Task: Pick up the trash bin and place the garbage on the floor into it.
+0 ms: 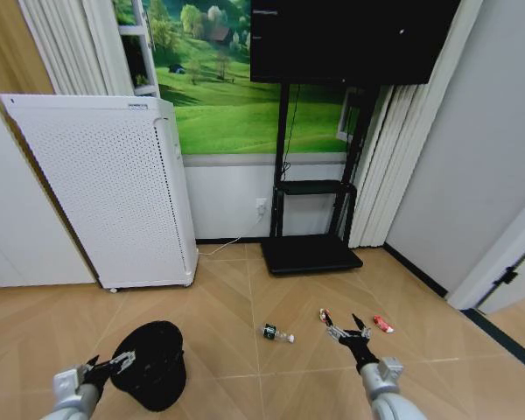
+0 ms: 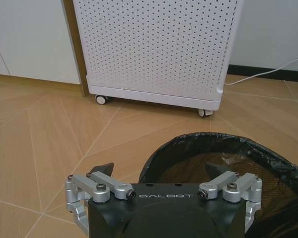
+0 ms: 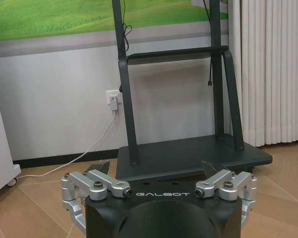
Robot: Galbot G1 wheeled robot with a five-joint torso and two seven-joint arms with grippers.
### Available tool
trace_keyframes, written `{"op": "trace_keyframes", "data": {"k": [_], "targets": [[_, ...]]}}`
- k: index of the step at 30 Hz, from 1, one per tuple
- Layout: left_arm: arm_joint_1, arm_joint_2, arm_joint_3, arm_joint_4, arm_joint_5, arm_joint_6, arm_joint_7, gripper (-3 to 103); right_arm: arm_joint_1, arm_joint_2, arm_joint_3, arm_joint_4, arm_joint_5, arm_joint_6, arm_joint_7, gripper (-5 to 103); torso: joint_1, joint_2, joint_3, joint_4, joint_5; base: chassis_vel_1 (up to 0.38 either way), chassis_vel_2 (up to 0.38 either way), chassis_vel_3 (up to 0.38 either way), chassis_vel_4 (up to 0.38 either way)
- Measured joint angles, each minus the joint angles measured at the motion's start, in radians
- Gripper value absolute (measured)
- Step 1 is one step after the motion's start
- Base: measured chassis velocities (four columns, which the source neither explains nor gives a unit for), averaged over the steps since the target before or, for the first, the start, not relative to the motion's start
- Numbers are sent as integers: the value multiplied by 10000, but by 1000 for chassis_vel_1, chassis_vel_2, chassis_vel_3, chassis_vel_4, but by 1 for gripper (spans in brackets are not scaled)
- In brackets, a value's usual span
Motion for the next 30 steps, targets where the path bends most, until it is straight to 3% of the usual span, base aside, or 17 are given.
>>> {"op": "trace_keyframes", "data": {"k": [5,27,30], "targets": [[-81,81,-210,364,-102,-126,233,100,39,4,-57,-78,-53,24,9,100,3,8,6,0,0,0,0,0,0],[-320,55,-159,1263,-290,125,268,102,220,-97,-66,-294,-89,146,117,100,5,21,17,0,0,0,0,0,0],[-393,40,-160,1426,-307,128,187,94,246,-100,-75,-320,-89,154,137,100,6,23,17,0,0,0,0,0,0]]}}
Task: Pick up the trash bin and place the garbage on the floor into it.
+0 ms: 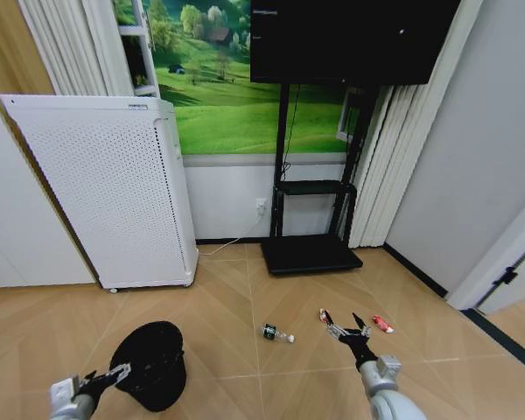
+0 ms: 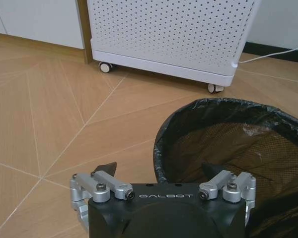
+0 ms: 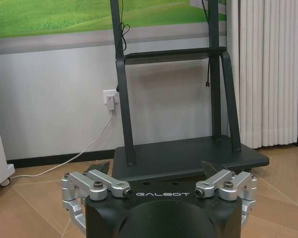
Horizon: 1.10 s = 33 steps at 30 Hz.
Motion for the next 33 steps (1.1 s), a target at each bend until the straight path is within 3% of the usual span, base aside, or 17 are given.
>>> {"op": "trace_keyframes", "data": {"k": [7,16,19,22,24,33], "targets": [[-110,-62,72,82,-95,157,-271,72,1,-6,-40,-40,-64,135,-7,100,0,2,2,0,0,0,0,0,0],[-147,-80,105,90,-214,161,-283,34,-19,2,-80,-19,-23,317,-59,100,1,4,3,1,0,0,0,0,0],[-145,-95,118,84,-216,162,-282,28,-40,0,-81,-19,36,354,-68,100,1,4,3,0,0,0,0,0,0],[-182,-108,121,84,-224,161,-287,12,-51,-34,-82,6,113,433,-76,100,0,5,3,0,0,0,0,0,0],[-199,-113,130,87,-236,162,-274,8,-37,-38,-91,10,146,473,-76,100,1,5,3,-4,0,0,0,0,0],[-262,-104,120,140,-230,32,-274,8,49,-41,-150,45,253,506,-29,100,1,5,4,0,0,0,0,0,0]]}}
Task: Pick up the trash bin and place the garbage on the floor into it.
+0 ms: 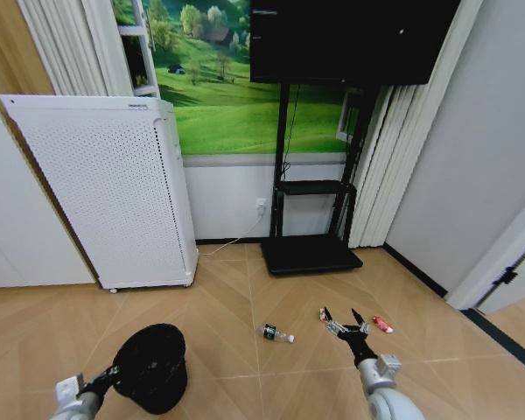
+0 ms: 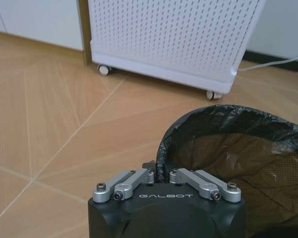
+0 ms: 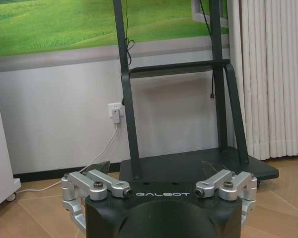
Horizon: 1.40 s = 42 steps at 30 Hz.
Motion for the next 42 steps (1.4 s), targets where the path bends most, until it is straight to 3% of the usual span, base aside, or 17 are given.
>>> {"op": "trace_keyframes", "data": {"k": [2,3,4,5,6,7,9,16,21,24,26,27,29,30,32,36,42], "targets": [[-9,3,0,17,0,-101,25,8,4,3,-8,1,-8,0,1,100,0,0,0,1,0,0,0,0,0],[-55,25,16,61,2,-553,167,8,6,14,-26,-2,-37,0,3,100,0,0,1,2,-3,0,0,0,0],[-219,101,85,88,59,-1353,446,8,-14,35,-58,-26,-108,0,3,100,0,0,1,2,-3,0,0,0,0],[-219,101,85,88,59,-1353,446,8,-14,35,-58,-26,-108,0,3,100,0,0,1,2,-3,0,0,0,0],[-515,252,258,58,91,-2022,807,8,-29,76,-93,-49,-197,0,3,100,0,0,1,0,-3,0,0,0,0],[-515,252,258,58,91,-2022,807,8,-29,76,-93,-49,-197,0,3,100,0,0,1,0,-3,0,0,0,0],[-906,492,544,-90,101,-2627,1350,8,-40,130,-123,-50,-250,-5,1,100,0,0,1,0,3,0,0,0,0],[-1189,731,852,-288,111,-3200,2262,8,18,127,-140,-104,-268,-47,1,100,1,0,2,-3,-1,0,0,0,0],[-1149,887,783,-341,147,-3912,2932,7,71,135,-228,-211,-419,-86,88,100,1,0,2,3,0,0,0,0,0],[-1109,944,701,-424,120,-4233,3341,7,-13,149,-262,-76,-389,-680,316,100,0,0,2,0,0,0,0,0,0],[-1080,979,585,-510,46,-4600,3884,7,-160,-56,-466,173,-17,-1731,472,100,1,-1,2,1,-1,0,0,0,0],[-1080,979,585,-510,46,-4600,3884,7,-160,-56,-466,173,-17,-1731,472,100,1,-1,2,1,-1,0,0,0,0],[-1208,1185,546,-653,-216,-4752,4121,7,-171,-588,-702,464,800,-3234,315,100,0,0,1,-1,-1,0,0,0,0],[-1331,1320,550,-717,-347,-4752,4124,7,-22,-821,-801,496,1280,-3627,249,100,1,0,1,-1,-1,0,0,0,0],[-1480,1499,579,-770,-479,-4731,4104,7,203,-1059,-913,495,1759,-3961,263,100,0,0,1,0,0,0,0,0,0],[-2086,2108,745,-738,-764,-4573,3889,7,995,-1781,-1428,10,2846,-4389,269,100,1,0,1,-1,0,0,0,0,0],[-2589,2818,1036,-564,-1072,-4420,3363,7,2175,-2172,-2387,-1189,2705,-4099,-77,100,1,0,2,0,-1,0,0,0,0]]}}
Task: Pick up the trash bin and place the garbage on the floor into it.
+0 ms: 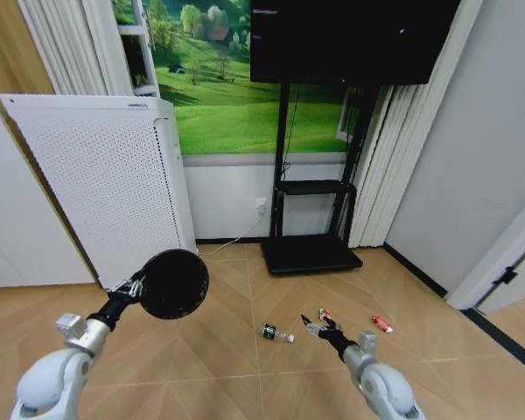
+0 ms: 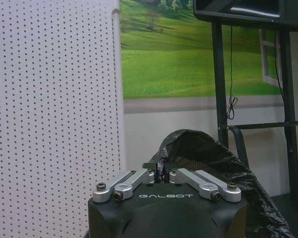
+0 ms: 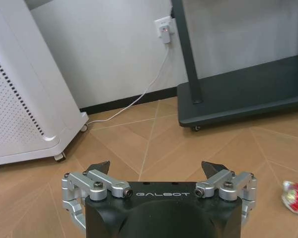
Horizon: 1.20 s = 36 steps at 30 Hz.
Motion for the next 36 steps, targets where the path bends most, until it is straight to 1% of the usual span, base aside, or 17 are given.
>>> {"op": "trace_keyframes", "data": {"k": [2,4,5,10,12,13,15,16,18,19,20,21,23,26,29,30,36], "targets": [[-280,329,100,12,-215,66,-315,7,625,-18,-541,-636,-472,409,-37,100,0,0,0,2,2,0,0,0,0],[-345,387,116,19,-258,81,-365,7,783,-23,-665,-789,-674,534,-89,100,0,0,1,2,2,0,0,0,0],[-564,560,196,59,-392,132,-474,7,1127,-57,-960,-1104,-1165,715,-255,100,0,0,0,2,2,0,0,0,0],[-918,637,552,154,-525,193,-514,7,1707,-338,-1750,-1633,-1772,684,-477,100,0,0,0,0,0,0,0,0,0],[-983,581,778,126,-564,247,-508,7,2046,-537,-2037,-2173,-2581,683,-1120,100,1,0,0,-2,1,0,0,0,0],[-983,581,778,126,-564,247,-508,7,2046,-537,-2037,-2173,-2581,683,-1120,100,1,0,0,-2,1,0,0,0,0],[-963,500,1057,-65,-573,351,-530,7,2478,-725,-2384,-2863,-3502,1036,-1807,100,1,0,0,-3,-1,0,0,0,0],[-963,500,1057,-65,-573,351,-530,7,2478,-725,-2384,-2863,-3502,1036,-1807,100,1,0,0,-3,-1,0,0,0,0],[-860,380,1327,-369,-559,476,-712,7,3070,-894,-3027,-3556,-4043,1282,-2525,100,0,0,-1,-4,1,0,0,0,0],[-860,380,1327,-369,-559,476,-712,7,3070,-894,-3027,-3556,-4043,1282,-2525,100,0,0,-1,-4,1,0,0,0,0],[-765,284,1419,-493,-500,551,-814,7,3411,-845,-3328,-3989,-4384,1464,-2992,100,1,0,-1,-4,0,0,0,0,0],[-765,284,1419,-493,-500,551,-814,7,3411,-845,-3328,-3989,-4384,1464,-2992,100,1,0,-1,-4,0,0,0,0,0],[-520,49,1484,-715,-474,636,-1001,7,4081,-547,-3837,-4934,-4986,1900,-3717,100,1,0,-1,3,1,0,0,0,0],[-317,-101,1483,-937,-405,655,-1019,7,4509,-296,-4228,-5514,-5383,2164,-4012,100,1,0,-1,6,2,0,0,0,0],[-267,-145,1493,-1031,-347,656,-1015,7,4612,-170,-4340,-5713,-5602,2276,-4115,100,1,1,0,1,0,0,0,0,0],[-169,-205,1483,-1180,-293,657,-985,7,4782,96,-4385,-6013,-5912,2327,-4244,100,1,1,-1,-4,1,0,0,0,0],[34,-293,1353,-1618,-200,668,-970,7,5409,888,-4329,-7286,-6849,2629,-4280,100,0,1,-1,1,0,0,0,0,0]]}}
